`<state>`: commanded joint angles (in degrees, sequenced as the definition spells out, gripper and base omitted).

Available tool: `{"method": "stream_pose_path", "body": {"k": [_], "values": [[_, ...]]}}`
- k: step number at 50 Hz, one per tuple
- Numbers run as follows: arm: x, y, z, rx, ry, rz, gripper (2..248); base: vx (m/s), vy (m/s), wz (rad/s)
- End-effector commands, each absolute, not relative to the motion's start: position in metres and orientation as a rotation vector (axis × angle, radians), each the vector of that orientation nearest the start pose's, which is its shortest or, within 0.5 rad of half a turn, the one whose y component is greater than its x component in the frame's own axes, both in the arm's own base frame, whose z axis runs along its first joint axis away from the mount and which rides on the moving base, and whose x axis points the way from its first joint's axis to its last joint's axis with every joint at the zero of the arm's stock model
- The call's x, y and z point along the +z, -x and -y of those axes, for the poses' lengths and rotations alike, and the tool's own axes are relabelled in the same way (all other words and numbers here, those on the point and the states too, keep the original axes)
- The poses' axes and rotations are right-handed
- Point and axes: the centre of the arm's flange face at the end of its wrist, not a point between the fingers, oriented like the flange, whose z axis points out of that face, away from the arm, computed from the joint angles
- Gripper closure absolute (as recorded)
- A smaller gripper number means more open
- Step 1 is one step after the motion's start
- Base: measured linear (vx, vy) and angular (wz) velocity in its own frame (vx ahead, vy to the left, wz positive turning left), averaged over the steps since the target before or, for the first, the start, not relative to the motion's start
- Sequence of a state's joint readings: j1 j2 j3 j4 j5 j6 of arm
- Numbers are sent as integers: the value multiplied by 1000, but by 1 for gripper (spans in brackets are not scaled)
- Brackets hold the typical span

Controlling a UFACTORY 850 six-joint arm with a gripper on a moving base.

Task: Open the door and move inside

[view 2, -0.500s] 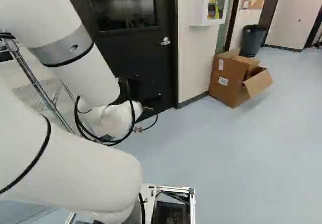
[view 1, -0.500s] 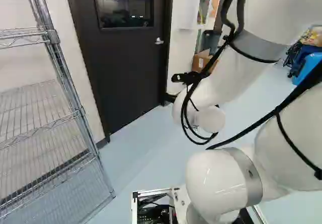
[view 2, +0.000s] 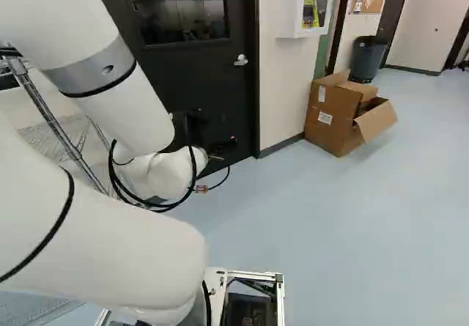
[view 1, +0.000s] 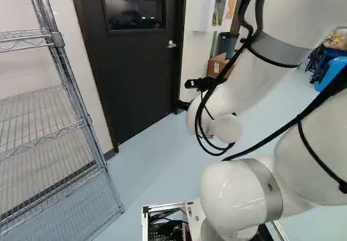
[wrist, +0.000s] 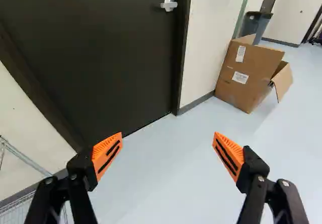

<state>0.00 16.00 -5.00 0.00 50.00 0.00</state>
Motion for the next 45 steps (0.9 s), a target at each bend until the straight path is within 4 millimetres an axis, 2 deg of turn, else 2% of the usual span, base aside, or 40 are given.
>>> {"method": "stream_pose_path", "body": {"k": [28,45], "values": [[366,-270,0,-1824,2558,0,3,33,1,-2],[366,-270,0,-1824,2558,0,3,132,-20,8]]}}
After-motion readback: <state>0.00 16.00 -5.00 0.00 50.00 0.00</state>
